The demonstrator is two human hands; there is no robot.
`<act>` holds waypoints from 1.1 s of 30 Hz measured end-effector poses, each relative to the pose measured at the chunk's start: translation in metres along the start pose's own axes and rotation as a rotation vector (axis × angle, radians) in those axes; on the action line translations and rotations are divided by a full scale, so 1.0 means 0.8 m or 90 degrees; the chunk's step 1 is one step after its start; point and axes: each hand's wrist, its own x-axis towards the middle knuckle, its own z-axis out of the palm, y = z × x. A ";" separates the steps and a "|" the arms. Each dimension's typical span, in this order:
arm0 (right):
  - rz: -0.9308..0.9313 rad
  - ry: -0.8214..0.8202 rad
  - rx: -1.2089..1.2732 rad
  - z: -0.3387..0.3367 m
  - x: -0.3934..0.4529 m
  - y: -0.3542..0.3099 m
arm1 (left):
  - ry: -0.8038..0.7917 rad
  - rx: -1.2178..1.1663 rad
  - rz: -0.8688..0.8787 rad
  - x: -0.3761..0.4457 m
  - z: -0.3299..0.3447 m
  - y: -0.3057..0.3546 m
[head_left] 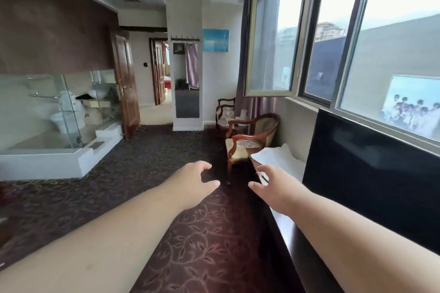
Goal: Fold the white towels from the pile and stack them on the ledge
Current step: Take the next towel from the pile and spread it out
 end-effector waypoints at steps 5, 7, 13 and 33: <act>0.076 0.039 0.039 0.031 0.142 0.049 | -0.050 0.000 0.039 0.170 0.047 -0.022; 0.095 0.060 0.040 0.047 0.206 0.077 | -0.057 0.002 0.060 0.240 0.073 -0.029; 0.153 0.039 0.065 0.086 0.421 0.165 | -0.060 0.029 0.070 0.452 0.150 -0.058; 0.382 -0.234 -0.087 0.219 0.894 0.356 | -0.300 0.057 0.179 1.029 0.361 -0.156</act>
